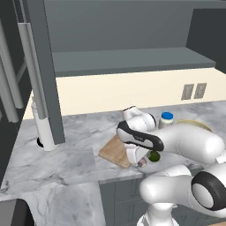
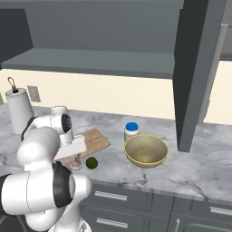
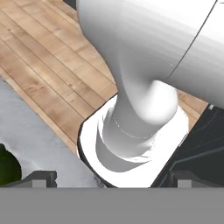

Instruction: Open the cabinet. Place the bowl and condiment on the counter. Then place the lime and garlic on the cutting board.

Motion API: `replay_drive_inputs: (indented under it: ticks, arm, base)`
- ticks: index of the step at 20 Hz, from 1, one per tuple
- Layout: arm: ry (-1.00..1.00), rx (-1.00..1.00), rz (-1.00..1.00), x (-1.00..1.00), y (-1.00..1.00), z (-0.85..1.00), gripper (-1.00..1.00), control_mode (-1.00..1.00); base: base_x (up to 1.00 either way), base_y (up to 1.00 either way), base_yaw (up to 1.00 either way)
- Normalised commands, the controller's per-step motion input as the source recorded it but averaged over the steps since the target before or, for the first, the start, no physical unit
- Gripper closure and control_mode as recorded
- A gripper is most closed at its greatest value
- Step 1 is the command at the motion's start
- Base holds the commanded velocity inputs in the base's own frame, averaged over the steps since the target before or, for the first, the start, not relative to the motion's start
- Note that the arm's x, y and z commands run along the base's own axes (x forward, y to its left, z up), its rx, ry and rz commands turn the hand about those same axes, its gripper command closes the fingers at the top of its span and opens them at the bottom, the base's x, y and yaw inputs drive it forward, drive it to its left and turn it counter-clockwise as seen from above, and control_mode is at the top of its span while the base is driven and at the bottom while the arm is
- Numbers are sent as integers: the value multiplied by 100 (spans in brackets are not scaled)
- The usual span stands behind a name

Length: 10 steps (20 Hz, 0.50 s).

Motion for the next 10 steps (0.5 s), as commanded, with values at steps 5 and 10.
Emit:
replay_drive_inputs:
  ticks: [5,10]
  arm:
    - [0,0,0,12,-4,-9,-100,-100]
    - [0,0,0,14,0,-11,-100,-100]
  base:
    - [0,0,0]
    - [0,0,0]
